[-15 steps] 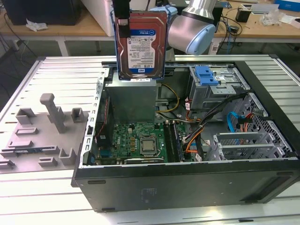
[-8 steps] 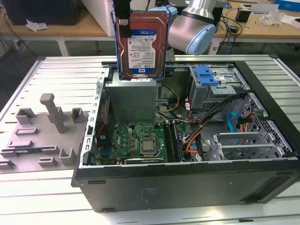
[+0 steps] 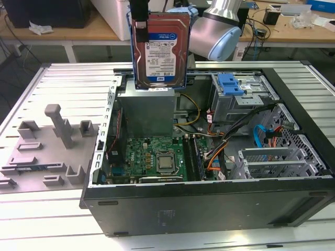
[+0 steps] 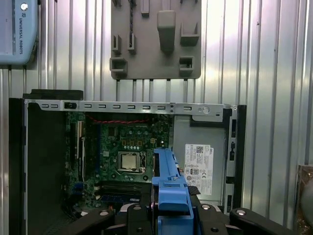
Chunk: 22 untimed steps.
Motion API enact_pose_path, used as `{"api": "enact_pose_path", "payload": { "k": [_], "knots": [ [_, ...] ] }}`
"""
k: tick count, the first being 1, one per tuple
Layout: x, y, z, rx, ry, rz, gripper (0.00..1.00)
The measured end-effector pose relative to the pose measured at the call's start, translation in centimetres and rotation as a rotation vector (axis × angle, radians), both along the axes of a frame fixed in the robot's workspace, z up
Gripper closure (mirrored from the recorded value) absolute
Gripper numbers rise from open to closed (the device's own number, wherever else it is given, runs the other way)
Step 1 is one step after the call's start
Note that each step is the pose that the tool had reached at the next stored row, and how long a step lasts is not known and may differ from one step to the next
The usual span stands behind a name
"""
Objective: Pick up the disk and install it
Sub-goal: 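Pick up the disk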
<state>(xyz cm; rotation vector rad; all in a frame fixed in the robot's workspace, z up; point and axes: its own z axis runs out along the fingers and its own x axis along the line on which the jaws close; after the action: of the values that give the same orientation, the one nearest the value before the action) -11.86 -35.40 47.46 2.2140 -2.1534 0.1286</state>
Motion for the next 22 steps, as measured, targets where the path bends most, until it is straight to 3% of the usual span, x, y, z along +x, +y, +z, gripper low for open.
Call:
{"api": "enact_pose_path", "payload": {
  "k": [14,19,22],
  "knots": [
    [4.2,-2.53,0.05,0.0055,0.0,-0.002,0.63],
    [5.7,-3.18,0.2,0.0257,0.0,-0.002,0.63],
    [6.7,-3.8,0.29,0.0391,0.0001,-0.002,0.63]
  ]
}}
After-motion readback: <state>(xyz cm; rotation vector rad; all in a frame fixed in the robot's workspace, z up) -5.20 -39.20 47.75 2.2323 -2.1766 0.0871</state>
